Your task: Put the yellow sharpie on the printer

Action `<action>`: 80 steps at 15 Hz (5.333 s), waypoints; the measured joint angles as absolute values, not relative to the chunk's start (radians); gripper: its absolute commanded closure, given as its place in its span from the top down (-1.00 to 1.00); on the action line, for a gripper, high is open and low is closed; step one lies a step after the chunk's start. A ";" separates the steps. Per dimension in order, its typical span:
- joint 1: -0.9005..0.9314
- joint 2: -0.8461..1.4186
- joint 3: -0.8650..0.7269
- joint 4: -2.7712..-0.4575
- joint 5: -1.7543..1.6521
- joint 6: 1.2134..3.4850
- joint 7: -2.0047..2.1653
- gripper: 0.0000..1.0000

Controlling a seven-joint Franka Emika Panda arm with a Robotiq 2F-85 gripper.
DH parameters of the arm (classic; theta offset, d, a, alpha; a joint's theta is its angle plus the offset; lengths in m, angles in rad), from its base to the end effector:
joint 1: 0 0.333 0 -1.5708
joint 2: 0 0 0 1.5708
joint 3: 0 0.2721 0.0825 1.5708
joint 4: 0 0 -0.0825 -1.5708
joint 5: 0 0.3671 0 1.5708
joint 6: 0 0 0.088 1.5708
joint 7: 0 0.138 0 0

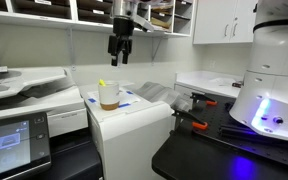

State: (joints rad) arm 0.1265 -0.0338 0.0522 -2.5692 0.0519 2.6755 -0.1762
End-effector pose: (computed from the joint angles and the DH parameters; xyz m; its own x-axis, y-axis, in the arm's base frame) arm 0.4495 0.0801 0.2287 0.9427 0.3020 0.1417 0.3055 -0.9522 -0.0030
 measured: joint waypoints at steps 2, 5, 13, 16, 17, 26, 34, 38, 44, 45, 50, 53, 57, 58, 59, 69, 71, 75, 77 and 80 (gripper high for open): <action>0.126 0.017 0.054 -2.525 0.053 2.655 -0.176 0.45; 0.125 0.098 0.055 -2.460 0.054 2.625 -0.176 0.64; 0.121 0.271 0.073 -2.315 0.052 2.556 -0.172 0.38; 0.121 0.313 0.074 -2.279 0.051 2.541 -0.171 0.35; 0.122 0.320 0.076 -2.268 0.051 2.532 -0.171 0.29; 0.113 0.325 0.088 -2.246 0.051 2.509 -0.171 0.37; 0.097 0.321 0.095 -2.242 0.053 2.509 -0.173 -0.14; 0.090 0.320 0.096 -2.242 0.055 2.509 -0.173 -0.13; 0.086 0.323 0.098 -2.241 0.055 2.512 -0.174 -0.05; 0.086 0.324 0.098 -2.241 0.055 2.513 -0.174 -0.12; 0.086 0.344 0.098 -2.237 0.054 2.548 -0.174 -0.34; 0.084 0.365 0.098 -2.235 0.053 2.590 -0.174 -0.28; 0.083 0.389 0.098 -2.233 0.048 2.632 -0.174 -0.96; 0.083 0.392 0.098 -2.232 0.047 2.636 -0.174 -1.00; 0.084 0.393 0.098 -2.232 0.045 2.639 -0.174 -0.90; 0.083 0.320 0.121 -2.271 0.044 2.663 -0.213 -0.90; 0.078 0.267 0.122 -2.290 0.045 2.643 -0.213 -0.90; 0.068 0.145 0.121 -2.329 0.047 2.619 -0.214 -0.90; 0.061 0.092 0.115 -2.342 0.055 2.619 -0.214 -0.90; 0.033 0.045 0.083 -2.340 0.105 2.552 -0.216 -0.90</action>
State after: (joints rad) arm 0.0335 0.0448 0.0832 -2.3396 0.1052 2.5519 -0.2163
